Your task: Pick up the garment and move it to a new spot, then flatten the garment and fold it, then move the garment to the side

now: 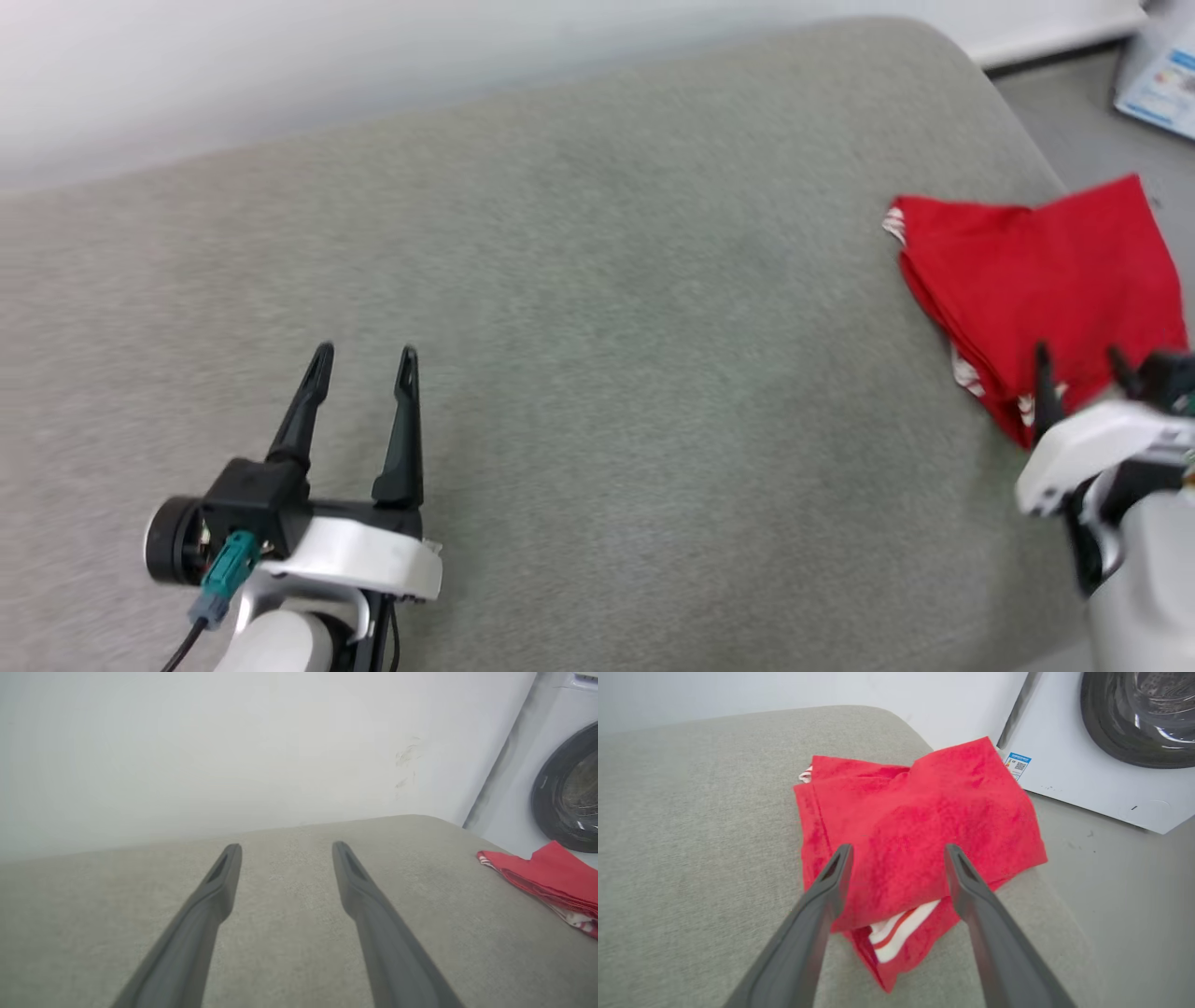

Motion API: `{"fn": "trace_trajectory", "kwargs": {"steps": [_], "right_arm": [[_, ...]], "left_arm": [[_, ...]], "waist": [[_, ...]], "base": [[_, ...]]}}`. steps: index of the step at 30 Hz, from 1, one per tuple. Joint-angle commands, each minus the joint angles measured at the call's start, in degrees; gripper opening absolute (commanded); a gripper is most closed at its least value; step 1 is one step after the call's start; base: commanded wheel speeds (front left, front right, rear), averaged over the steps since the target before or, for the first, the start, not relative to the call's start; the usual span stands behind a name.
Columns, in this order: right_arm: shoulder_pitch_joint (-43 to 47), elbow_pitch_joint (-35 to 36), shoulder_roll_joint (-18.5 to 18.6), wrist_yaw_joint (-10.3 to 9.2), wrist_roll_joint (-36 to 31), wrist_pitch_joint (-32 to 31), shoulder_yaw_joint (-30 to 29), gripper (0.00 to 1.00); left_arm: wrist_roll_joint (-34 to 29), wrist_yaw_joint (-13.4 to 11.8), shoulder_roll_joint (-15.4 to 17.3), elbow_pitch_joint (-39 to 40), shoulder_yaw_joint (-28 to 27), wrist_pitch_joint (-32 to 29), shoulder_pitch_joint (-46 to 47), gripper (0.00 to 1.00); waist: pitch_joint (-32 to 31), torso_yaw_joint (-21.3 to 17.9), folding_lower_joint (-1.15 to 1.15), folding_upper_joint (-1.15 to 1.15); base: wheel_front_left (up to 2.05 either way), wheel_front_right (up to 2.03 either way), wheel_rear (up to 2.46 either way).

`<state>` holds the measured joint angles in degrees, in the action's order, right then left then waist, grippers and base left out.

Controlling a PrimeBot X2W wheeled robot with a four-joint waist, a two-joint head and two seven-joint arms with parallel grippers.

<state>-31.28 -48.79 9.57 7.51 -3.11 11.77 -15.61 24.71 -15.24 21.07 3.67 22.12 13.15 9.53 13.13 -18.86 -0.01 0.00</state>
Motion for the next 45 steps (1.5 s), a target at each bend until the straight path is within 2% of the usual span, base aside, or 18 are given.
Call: {"fn": "trace_trajectory", "kwargs": {"steps": [1, 8, 15, 20, 26, 34, 45], "right_arm": [[2.0, 1.4, -0.9, -0.04, 0.8, -0.2, 1.1, 1.0], [12.3, 15.6, -4.2, -0.04, 5.9, -3.2, 9.3, 1.0], [21.2, 31.3, -5.5, -0.05, 9.0, -6.6, 13.2, 1.0], [26.9, 41.1, -6.0, -0.04, 9.0, -9.1, 14.0, 1.0], [32.8, 50.5, -6.6, -0.04, 9.1, -12.1, 14.1, 1.0], [36.8, 56.1, -6.8, -0.04, 9.3, -14.2, 14.9, 1.0], [35.9, 56.5, -6.8, -0.04, 9.4, -14.2, 15.1, 1.0]], "left_arm": [[0.3, -0.4, -0.2, -0.4, -0.3, 0.3, -1.1, 1.0], [1.8, -0.7, -0.9, -3.2, -1.7, 1.2, -4.0, 1.0], [2.8, -1.1, -1.2, -5.7, -3.5, 1.7, -6.6, 1.0], [2.4, -0.8, -1.0, -6.4, -4.2, 1.9, -8.4, 1.0], [2.3, 0.0, -1.0, -7.2, -4.0, 2.0, -10.2, 1.0], [2.2, 1.2, -1.3, -9.0, -3.7, 2.1, -10.4, 1.0], [2.0, 1.9, -1.7, -10.3, -3.7, 2.1, -9.9, 1.0]], "waist": [[-3.3, 3.6, 0.01, 0.0], [-6.6, 9.5, 0.01, 0.0], [-10.4, 14.7, 0.01, 0.0], [-12.5, 16.0, 0.01, 0.0], [-14.0, 15.4, 0.01, 0.0], [-14.8, 14.7, 0.01, 0.0], [-14.7, 14.7, 0.01, 0.0]], "base": [[0.0, 0.0, 0.0], [0.0, 0.0, 0.0], [0.0, 0.0, 0.0], [0.0, 0.0, 0.0], [0.0, 0.0, 0.0], [0.0, 0.0, 0.0], [0.0, 0.0, 0.0]]}}
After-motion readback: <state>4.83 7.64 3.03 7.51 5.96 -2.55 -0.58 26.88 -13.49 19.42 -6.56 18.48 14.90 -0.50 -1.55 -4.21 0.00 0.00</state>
